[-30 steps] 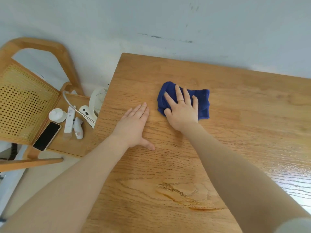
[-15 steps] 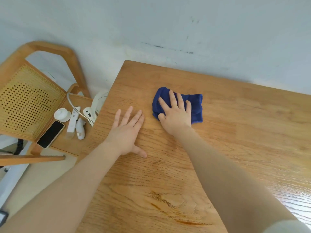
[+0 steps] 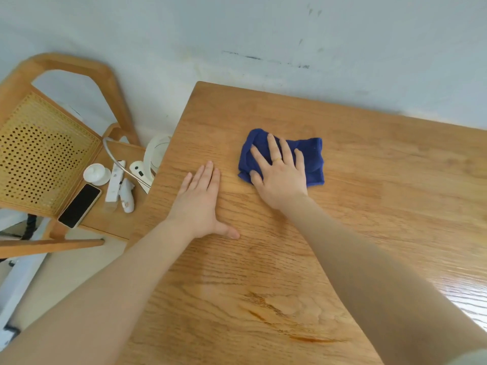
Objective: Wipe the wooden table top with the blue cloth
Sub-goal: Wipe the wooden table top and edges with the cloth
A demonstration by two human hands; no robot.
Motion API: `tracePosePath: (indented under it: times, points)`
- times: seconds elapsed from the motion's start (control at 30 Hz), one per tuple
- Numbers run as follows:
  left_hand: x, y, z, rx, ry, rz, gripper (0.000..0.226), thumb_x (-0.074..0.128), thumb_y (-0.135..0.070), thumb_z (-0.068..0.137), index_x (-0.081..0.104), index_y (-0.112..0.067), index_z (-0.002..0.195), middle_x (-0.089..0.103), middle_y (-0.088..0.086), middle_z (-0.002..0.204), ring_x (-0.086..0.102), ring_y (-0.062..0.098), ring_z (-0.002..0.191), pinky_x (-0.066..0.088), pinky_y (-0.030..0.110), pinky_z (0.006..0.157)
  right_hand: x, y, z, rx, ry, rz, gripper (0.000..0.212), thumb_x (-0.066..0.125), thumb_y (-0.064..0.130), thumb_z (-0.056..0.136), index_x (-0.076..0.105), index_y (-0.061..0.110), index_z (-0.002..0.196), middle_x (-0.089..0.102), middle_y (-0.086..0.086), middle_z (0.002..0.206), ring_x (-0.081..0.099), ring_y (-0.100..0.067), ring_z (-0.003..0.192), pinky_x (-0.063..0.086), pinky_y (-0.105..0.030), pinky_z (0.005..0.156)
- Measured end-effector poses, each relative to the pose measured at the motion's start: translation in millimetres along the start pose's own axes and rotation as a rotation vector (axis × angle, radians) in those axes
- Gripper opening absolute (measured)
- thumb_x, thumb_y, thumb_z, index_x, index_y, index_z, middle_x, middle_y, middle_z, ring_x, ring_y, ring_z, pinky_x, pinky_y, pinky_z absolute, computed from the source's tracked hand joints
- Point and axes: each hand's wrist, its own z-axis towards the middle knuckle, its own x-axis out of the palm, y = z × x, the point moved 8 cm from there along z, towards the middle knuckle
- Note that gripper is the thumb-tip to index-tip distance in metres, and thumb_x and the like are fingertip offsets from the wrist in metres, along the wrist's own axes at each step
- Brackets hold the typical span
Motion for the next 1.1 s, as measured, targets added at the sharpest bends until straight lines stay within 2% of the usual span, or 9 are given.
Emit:
tracePosePath:
  times: [0.17,0.23,0.33,0.53,0.67,0.8,0.93,1.0,1.1]
  points:
    - [-10.1,15.0,0.1,0.118,0.050,-0.139,0.131,0.050,-0.085,0.055,-0.007,-0.013,0.149,-0.018,0.003,0.156,-0.014,0.014,0.143,-0.008,0.035,0.116,14.1,60.5,-55.2,-0.081,0.023,0.054,0.067,0.003,0.059,0.085,0.013,0.036,0.147,-0.004,-0.005,0.158,-0.004,-0.027,0.145,-0.003,-0.051,0.112]
    - [-20.3,32.0,-3.4,0.171,0.031,-0.116,0.123,0.049,-0.081,0.062,-0.004,-0.013,0.149,-0.014,0.002,0.157,-0.013,0.013,0.144,-0.007,0.032,0.115,14.7,69.9,-51.6,-0.129,0.035,0.035,0.068,0.004,0.060,0.083,0.015,0.038,0.146,-0.003,-0.003,0.158,-0.002,-0.025,0.145,-0.001,-0.051,0.112]
    - [-28.9,64.0,-7.6,0.142,-0.032,-0.163,0.113,0.057,-0.069,0.071,-0.001,-0.012,0.149,-0.012,0.002,0.157,-0.012,0.014,0.144,-0.007,0.029,0.114,4.9,60.3,-17.8,-0.185,0.003,-0.016,0.067,0.005,0.062,0.082,0.017,0.042,0.145,0.002,0.001,0.159,0.002,-0.023,0.145,0.002,-0.049,0.113]
    - [-15.4,98.9,-4.9,0.122,0.023,-0.188,0.114,0.060,-0.064,0.072,-0.007,-0.013,0.149,-0.018,0.000,0.156,-0.009,0.014,0.144,-0.002,0.025,0.113,0.1,41.4,31.6,0.236,-0.014,0.086,0.055,0.024,0.057,0.094,0.012,0.043,0.145,-0.006,0.000,0.158,-0.006,-0.024,0.144,0.000,-0.048,0.113]
    - [-16.5,102.5,-5.0,0.171,0.068,-0.172,0.122,0.068,-0.061,0.067,-0.008,-0.012,0.149,-0.020,-0.001,0.156,-0.007,0.013,0.144,0.006,0.027,0.116,8.4,92.0,-11.6,0.045,-0.028,0.054,0.055,0.026,0.056,0.093,0.015,0.041,0.145,-0.007,-0.002,0.158,-0.005,-0.025,0.144,0.003,-0.048,0.111]
    - [-17.8,102.0,-3.4,0.182,0.059,-0.170,0.125,0.071,-0.061,0.064,-0.007,-0.012,0.148,-0.020,0.000,0.156,-0.006,0.013,0.144,0.008,0.028,0.116,8.4,99.4,-14.0,-0.050,-0.019,0.040,0.065,0.011,0.061,0.083,0.022,0.042,0.144,0.005,-0.002,0.158,0.005,-0.027,0.144,0.008,-0.049,0.110]
    - [-15.6,100.5,1.7,0.185,0.013,-0.109,0.125,0.069,-0.062,0.063,-0.006,-0.008,0.148,-0.017,0.006,0.156,-0.004,0.019,0.145,0.002,0.028,0.116,-1.7,65.3,44.6,0.123,-0.039,0.021,0.057,0.022,0.062,0.090,0.019,0.044,0.144,0.002,0.001,0.159,-0.002,-0.028,0.144,-0.005,-0.054,0.112]
    - [-12.9,101.9,2.4,0.175,0.012,-0.116,0.125,0.068,-0.062,0.063,-0.008,-0.009,0.148,-0.019,0.005,0.156,-0.004,0.019,0.145,0.003,0.029,0.116,-3.3,61.4,61.0,0.219,-0.037,0.046,0.055,0.020,0.061,0.092,0.016,0.045,0.144,-0.001,0.001,0.159,-0.008,-0.030,0.144,-0.010,-0.057,0.109]
    - [-12.9,102.9,0.2,0.172,0.022,-0.133,0.126,0.069,-0.061,0.063,-0.008,-0.009,0.148,-0.020,0.003,0.156,-0.005,0.018,0.145,0.006,0.029,0.116,-6.0,78.3,51.0,0.210,-0.022,0.101,0.053,0.019,0.057,0.094,0.016,0.043,0.145,-0.004,0.000,0.159,-0.008,-0.028,0.144,-0.006,-0.058,0.110]
